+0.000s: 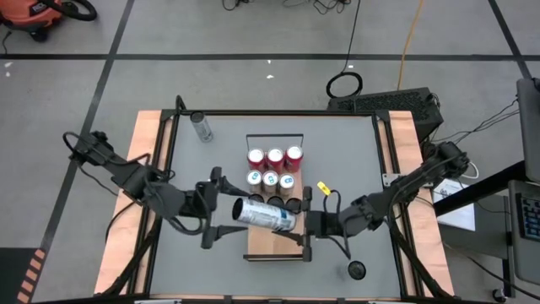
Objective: Place canned beverage on shelf
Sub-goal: Put the middle white-blue soda can on the shelf
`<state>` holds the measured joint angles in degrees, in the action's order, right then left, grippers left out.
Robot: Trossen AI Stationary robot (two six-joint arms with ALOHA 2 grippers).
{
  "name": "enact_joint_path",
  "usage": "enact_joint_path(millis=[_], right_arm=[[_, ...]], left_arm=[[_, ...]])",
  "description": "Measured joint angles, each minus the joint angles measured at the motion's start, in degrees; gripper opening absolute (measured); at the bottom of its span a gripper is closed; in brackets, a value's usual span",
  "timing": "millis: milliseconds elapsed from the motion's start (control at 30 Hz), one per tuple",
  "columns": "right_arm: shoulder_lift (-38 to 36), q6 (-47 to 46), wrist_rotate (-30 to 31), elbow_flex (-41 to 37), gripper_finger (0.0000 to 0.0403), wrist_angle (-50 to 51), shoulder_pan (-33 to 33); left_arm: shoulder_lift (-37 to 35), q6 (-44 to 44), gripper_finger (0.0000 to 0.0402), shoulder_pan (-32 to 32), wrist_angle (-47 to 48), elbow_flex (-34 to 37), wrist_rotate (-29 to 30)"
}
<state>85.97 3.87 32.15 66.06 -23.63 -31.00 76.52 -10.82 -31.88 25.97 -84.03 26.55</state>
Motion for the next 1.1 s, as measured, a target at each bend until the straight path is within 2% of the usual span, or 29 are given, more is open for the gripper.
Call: enact_joint_path(millis=[167,400,533,633,1100], right_arm=[[-1.20,-0.87,-7.36,0.00,0.0202,-0.26,1.06],[-1.22,-6.34,-21.39,0.00,0.0202,-2.83,6.41],[-1.21,-7.01,-22.43,0.00,0.0202,-2.63,8.42],[-1.20,-6.91,-22.29,0.00,0.0202,-2.63,9.05],[-1.00,-4.19,-18.28,0.02,0.0203,-2.59,9.21]], left_arm=[[-2.70,4.24,0.0377,-1.35,0.35,0.00,-0.43],[-3.49,8.67,0.0377,-2.01,1.17,-0.04,-5.49],[-3.43,8.26,0.0377,-1.99,2.86,-0.04,-5.97],[-3.25,8.19,0.0377,-2.01,3.31,-0.04,-2.95],[-2.04,2.09,0.0377,-0.24,1.92,-0.02,1.33]])
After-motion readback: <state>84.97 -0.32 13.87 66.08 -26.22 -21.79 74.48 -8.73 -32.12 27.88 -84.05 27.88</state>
